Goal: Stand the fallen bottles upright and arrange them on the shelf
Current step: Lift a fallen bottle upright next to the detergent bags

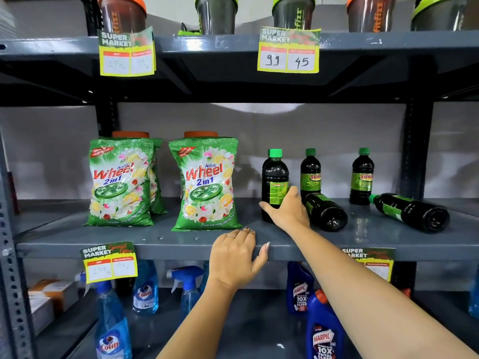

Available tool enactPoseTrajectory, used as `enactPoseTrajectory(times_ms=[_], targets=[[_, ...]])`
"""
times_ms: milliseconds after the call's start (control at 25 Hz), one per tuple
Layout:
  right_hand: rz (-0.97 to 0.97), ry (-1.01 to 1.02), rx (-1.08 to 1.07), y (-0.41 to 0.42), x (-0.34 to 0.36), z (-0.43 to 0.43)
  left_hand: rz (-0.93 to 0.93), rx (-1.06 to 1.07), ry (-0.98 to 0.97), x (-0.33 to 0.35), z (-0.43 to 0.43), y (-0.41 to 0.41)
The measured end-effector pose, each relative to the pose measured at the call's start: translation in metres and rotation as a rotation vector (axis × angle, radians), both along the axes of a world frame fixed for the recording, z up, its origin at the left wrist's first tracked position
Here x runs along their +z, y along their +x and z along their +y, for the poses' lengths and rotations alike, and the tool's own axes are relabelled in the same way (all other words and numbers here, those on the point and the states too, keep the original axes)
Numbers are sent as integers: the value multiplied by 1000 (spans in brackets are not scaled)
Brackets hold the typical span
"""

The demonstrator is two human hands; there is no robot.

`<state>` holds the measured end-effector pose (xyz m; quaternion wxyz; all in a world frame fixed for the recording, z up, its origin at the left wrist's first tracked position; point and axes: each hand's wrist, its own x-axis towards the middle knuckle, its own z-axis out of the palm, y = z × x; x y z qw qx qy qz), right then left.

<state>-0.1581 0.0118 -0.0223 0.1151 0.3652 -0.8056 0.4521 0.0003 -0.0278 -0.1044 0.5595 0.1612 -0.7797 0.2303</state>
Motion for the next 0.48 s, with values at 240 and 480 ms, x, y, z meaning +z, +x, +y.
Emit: enactPoseTrajectory(times_ms=[240, 480], targets=[[-196, -136, 240, -9, -1, 4, 6, 0, 8, 1, 3, 1], [-245, -84, 270, -9, -1, -1, -8, 17, 19, 1, 5, 1]])
